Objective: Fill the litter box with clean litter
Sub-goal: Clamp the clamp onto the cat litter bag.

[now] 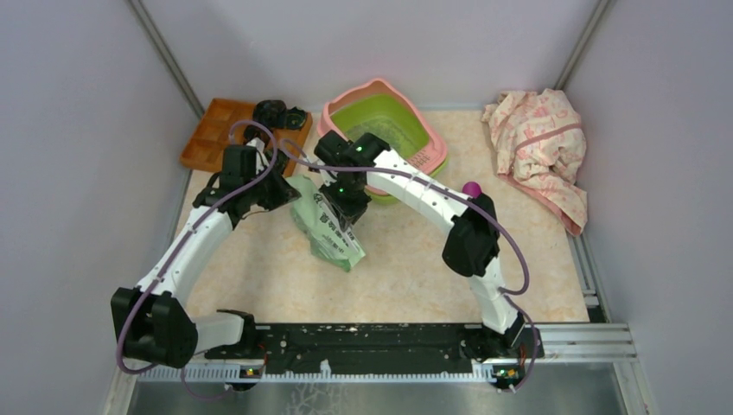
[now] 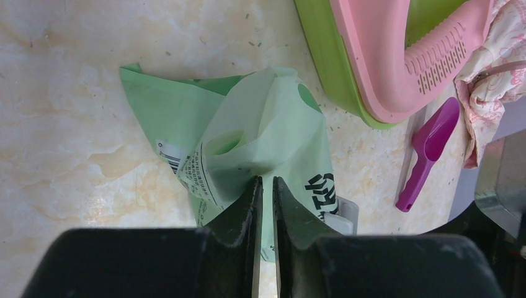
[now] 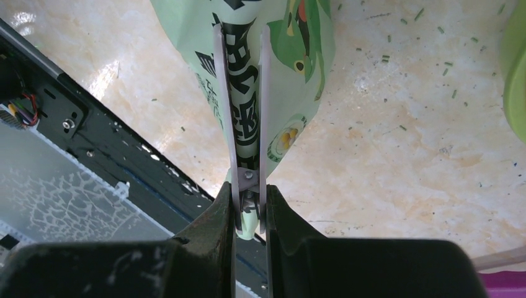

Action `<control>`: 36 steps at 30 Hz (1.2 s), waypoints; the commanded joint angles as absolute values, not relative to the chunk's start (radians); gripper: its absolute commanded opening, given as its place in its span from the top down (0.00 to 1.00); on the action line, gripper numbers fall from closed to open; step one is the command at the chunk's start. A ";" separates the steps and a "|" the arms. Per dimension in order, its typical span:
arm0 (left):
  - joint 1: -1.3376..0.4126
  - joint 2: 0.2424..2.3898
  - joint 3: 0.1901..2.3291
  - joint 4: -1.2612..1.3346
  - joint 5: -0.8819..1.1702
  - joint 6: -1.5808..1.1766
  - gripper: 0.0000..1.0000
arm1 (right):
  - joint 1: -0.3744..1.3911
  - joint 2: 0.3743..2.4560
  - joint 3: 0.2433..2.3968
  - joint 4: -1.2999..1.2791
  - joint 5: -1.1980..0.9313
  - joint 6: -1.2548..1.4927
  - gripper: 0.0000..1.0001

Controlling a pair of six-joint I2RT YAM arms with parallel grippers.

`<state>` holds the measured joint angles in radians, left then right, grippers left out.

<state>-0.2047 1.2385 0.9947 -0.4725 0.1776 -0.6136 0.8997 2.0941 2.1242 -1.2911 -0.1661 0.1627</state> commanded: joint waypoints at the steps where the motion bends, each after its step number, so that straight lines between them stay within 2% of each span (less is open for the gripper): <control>1: -0.196 1.248 0.975 -0.453 0.192 -0.609 0.84 | 0.895 2.138 2.187 -1.353 -0.213 0.186 1.00; 9: -0.196 1.252 0.974 -0.450 0.188 -0.603 0.84 | 0.903 2.170 2.200 -1.347 -0.246 0.179 1.00; 15: -0.196 1.260 0.981 -0.446 0.196 -0.602 0.84 | 0.904 2.196 2.204 -1.354 -0.239 0.194 0.90; 23: -0.196 1.256 0.980 -0.449 0.196 -0.598 0.84 | 0.909 2.206 2.193 -1.366 -0.210 0.204 0.85; 24: -0.196 1.256 0.980 -0.449 0.196 -0.598 0.84 | 0.910 2.205 2.194 -1.368 -0.207 0.204 0.83; 30: -0.196 1.250 0.980 -0.451 0.198 -0.600 0.84 | 0.913 2.204 2.208 -1.363 -0.199 0.199 0.57; 32: -0.196 1.245 0.980 -0.454 0.195 -0.598 0.84 | 0.915 2.203 2.222 -1.361 -0.191 0.198 0.52; 36: -0.196 1.239 0.982 -0.459 0.192 -0.599 0.84 | 0.915 2.183 2.257 -1.337 -0.168 0.203 0.50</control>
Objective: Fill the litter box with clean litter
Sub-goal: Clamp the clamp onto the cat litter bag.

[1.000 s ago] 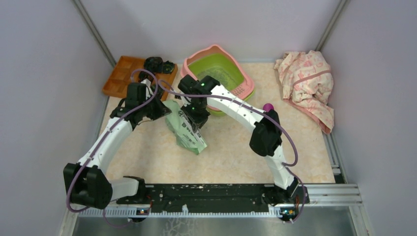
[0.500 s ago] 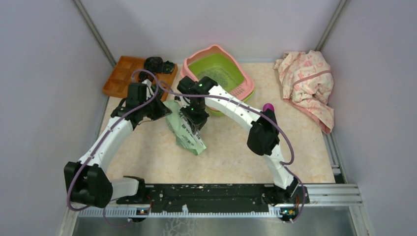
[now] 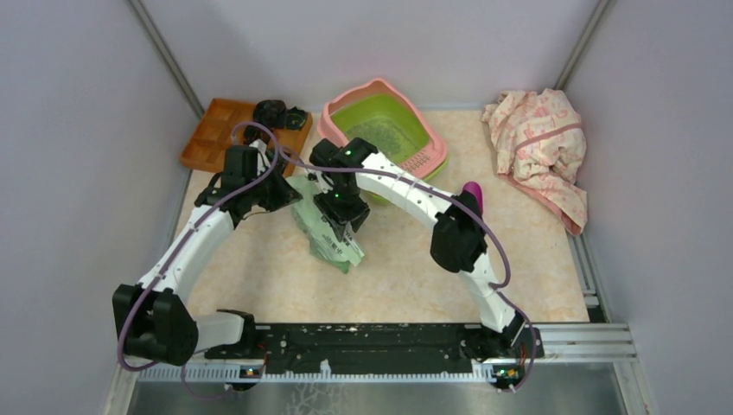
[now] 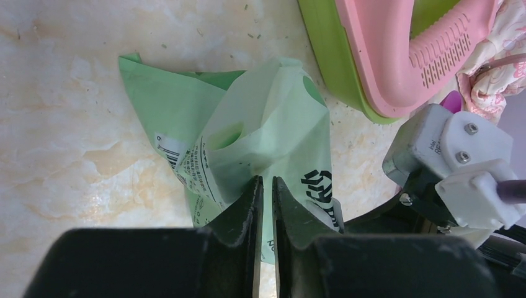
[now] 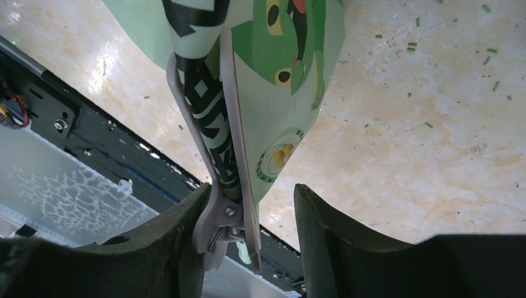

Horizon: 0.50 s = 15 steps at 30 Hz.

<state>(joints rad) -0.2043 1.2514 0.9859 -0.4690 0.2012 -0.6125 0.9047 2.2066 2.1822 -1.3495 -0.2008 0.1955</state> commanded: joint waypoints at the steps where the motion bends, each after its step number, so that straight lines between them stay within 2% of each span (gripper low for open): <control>1: -0.197 1.237 0.983 -0.461 0.191 -0.601 0.84 | 0.911 2.179 2.273 -1.326 -0.158 0.208 0.49; 6: -0.196 1.220 1.021 -0.498 0.176 -0.596 0.80 | 0.900 2.182 2.351 -1.244 -0.144 0.209 0.48; 10: -0.192 1.201 1.067 -0.530 0.159 -0.583 0.59 | 0.900 2.214 2.405 -1.204 -0.124 0.181 0.47; 15: -0.190 1.186 1.101 -0.550 0.128 -0.581 0.57 | 0.889 2.198 2.327 -1.071 -0.128 0.162 0.41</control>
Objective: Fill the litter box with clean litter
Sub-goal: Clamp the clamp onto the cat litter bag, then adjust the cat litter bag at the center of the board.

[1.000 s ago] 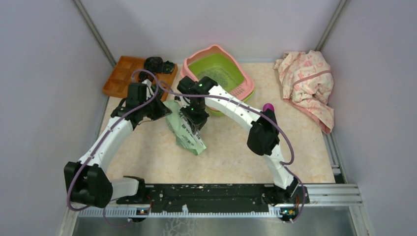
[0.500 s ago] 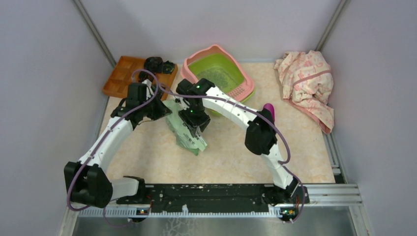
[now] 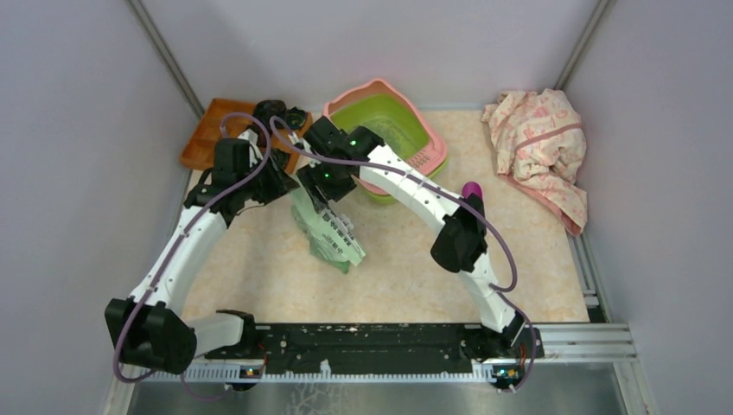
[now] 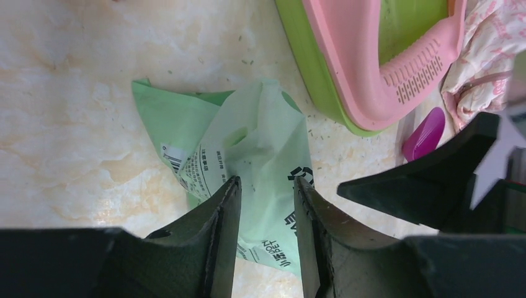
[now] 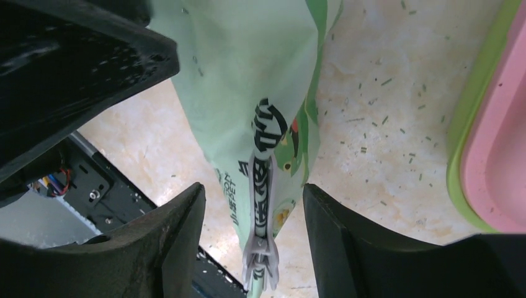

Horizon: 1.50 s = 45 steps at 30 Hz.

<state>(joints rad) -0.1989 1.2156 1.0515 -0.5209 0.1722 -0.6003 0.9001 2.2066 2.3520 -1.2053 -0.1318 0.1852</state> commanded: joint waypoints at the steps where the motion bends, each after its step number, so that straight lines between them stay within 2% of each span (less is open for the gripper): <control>1: -0.189 1.186 1.106 -0.557 0.118 -0.583 0.57 | 0.888 2.206 2.334 -1.059 -0.144 0.159 0.40; 5: -0.186 1.177 1.114 -0.577 0.094 -0.586 0.57 | 0.884 2.267 2.381 -1.062 -0.072 0.151 0.40; 11: -0.181 1.154 1.118 -0.603 0.066 -0.587 0.57 | 0.868 2.276 2.319 -0.947 -0.045 0.182 0.40; 13: -0.181 1.155 1.125 -0.612 0.062 -0.585 0.57 | 0.867 2.284 2.321 -0.935 -0.028 0.190 0.43; 15: -0.181 1.154 1.132 -0.621 0.057 -0.581 0.57 | 0.868 2.292 2.327 -0.930 -0.042 0.194 0.62; 17: -0.181 1.154 1.136 -0.622 0.055 -0.579 0.57 | 0.868 2.287 2.324 -0.924 -0.053 0.208 0.98; 18: -0.181 1.155 1.138 -0.624 0.055 -0.578 0.57 | 0.869 2.279 2.319 -0.920 -0.060 0.217 1.00; 24: -0.179 1.154 1.148 -0.632 0.063 -0.574 0.57 | 0.889 2.137 2.141 -0.841 -0.017 0.371 1.00; 31: -0.179 1.124 1.123 -0.630 0.081 -0.571 0.57 | 0.920 1.866 1.795 -0.607 0.156 0.596 1.00; 36: -0.179 1.110 1.100 -0.629 0.094 -0.575 0.57 | 0.921 1.838 1.742 -0.532 0.117 0.696 1.00; 37: -0.179 1.107 1.098 -0.629 0.095 -0.578 0.57 | 0.921 1.849 1.742 -0.527 0.093 0.707 0.96; 39: -0.179 1.109 1.099 -0.631 0.091 -0.576 0.57 | 0.921 1.879 1.752 -0.527 0.052 0.704 0.76; 40: -0.179 1.110 1.102 -0.637 0.087 -0.573 0.57 | 0.920 1.884 1.755 -0.536 0.041 0.694 0.71; 43: -0.179 1.111 1.107 -0.647 0.076 -0.567 0.57 | 0.910 1.845 1.764 -0.572 0.023 0.628 0.60; 45: -0.179 1.114 1.106 -0.648 0.072 -0.569 0.57 | 0.890 1.795 1.784 -0.620 0.013 0.580 0.56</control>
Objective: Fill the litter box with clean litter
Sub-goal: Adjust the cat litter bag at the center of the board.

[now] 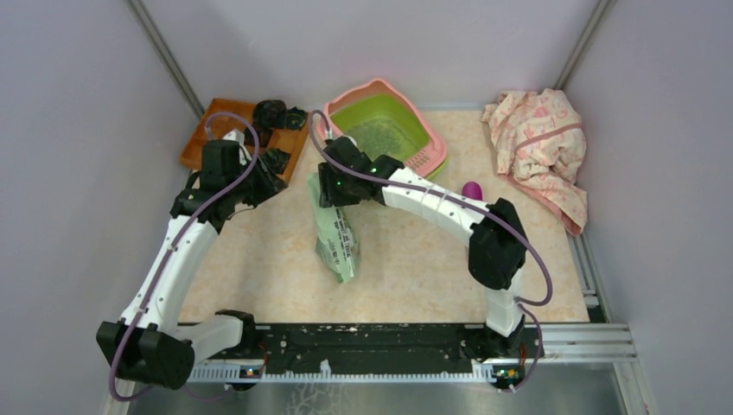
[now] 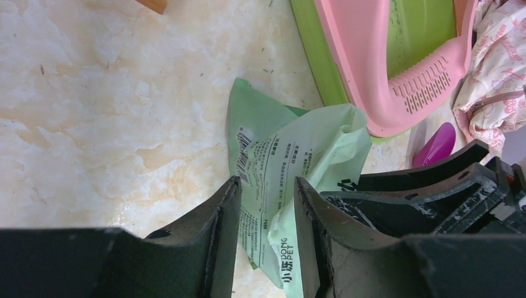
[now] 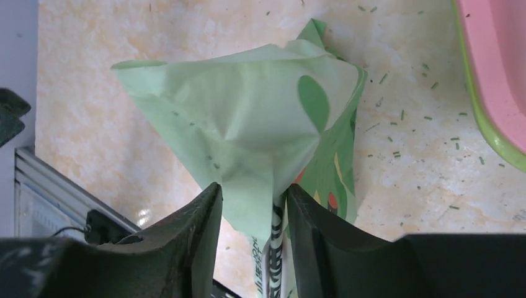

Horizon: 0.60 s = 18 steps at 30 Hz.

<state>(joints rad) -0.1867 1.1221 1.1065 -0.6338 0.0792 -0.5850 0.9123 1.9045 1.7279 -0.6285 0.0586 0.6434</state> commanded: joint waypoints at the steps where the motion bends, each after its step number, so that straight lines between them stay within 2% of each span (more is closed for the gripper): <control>1: -0.179 1.117 1.105 -0.643 0.073 -0.571 0.57 | 0.874 1.766 1.791 -0.641 0.028 0.544 0.55; 4: -0.179 1.131 1.107 -0.633 0.081 -0.579 0.57 | 0.802 1.676 1.766 -0.655 0.097 0.469 0.54; 8: -0.179 1.153 1.116 -0.621 0.078 -0.582 0.57 | 0.618 1.648 1.681 -0.565 0.040 0.391 0.59; 13: -0.179 1.175 1.130 -0.627 0.067 -0.577 0.58 | 0.525 1.816 1.730 -0.519 0.060 0.226 0.59; 18: -0.179 1.176 1.145 -0.642 0.051 -0.572 0.58 | 0.506 1.989 1.830 -0.478 0.071 0.127 0.59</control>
<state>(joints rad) -0.1867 1.1782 1.1076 -0.6365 0.0711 -0.5854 0.4934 1.8755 1.7638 -0.5274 0.0734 0.2569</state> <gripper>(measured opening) 0.423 0.415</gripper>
